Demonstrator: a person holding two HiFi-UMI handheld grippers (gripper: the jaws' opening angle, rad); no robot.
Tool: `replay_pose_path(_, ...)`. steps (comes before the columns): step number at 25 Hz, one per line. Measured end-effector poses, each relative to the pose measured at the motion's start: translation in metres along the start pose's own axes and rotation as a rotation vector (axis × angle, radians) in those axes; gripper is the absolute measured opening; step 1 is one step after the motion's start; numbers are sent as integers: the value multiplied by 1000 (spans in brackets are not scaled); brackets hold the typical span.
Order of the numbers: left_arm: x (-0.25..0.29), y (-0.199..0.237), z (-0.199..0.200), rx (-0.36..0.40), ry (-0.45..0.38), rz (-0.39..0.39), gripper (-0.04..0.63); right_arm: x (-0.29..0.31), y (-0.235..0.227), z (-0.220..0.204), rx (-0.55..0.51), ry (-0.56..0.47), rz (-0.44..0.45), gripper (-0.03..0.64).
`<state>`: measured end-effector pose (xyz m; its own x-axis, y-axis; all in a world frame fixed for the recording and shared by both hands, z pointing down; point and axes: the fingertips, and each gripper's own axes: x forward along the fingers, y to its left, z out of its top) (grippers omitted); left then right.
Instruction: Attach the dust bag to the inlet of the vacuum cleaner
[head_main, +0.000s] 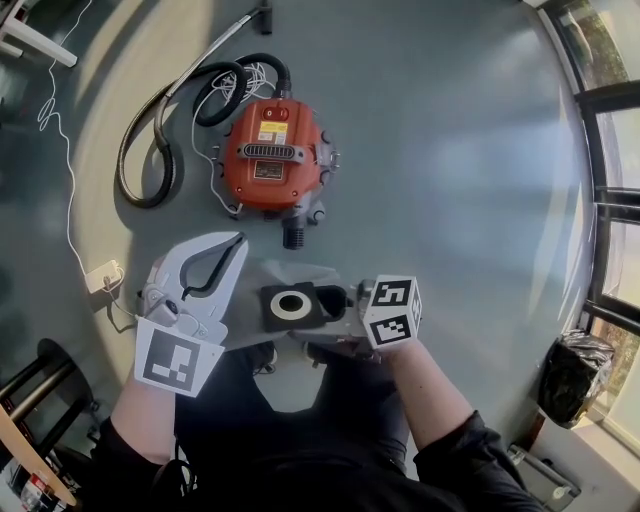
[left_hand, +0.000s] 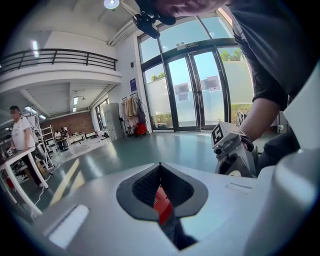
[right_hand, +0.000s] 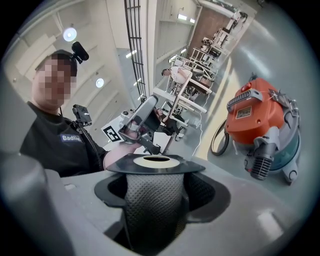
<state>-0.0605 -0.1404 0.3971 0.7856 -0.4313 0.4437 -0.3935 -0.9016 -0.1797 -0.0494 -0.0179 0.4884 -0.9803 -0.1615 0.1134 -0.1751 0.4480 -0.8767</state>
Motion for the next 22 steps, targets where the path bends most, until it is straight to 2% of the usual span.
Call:
replay_pose_path(13, 42, -4, -53, 3, -34, 2, 17, 16, -64, -12, -16, -6, 22, 288)
replay_pose_path(22, 63, 0, -82, 33, -56, 13, 17, 22, -99, -27, -26, 8, 28, 288)
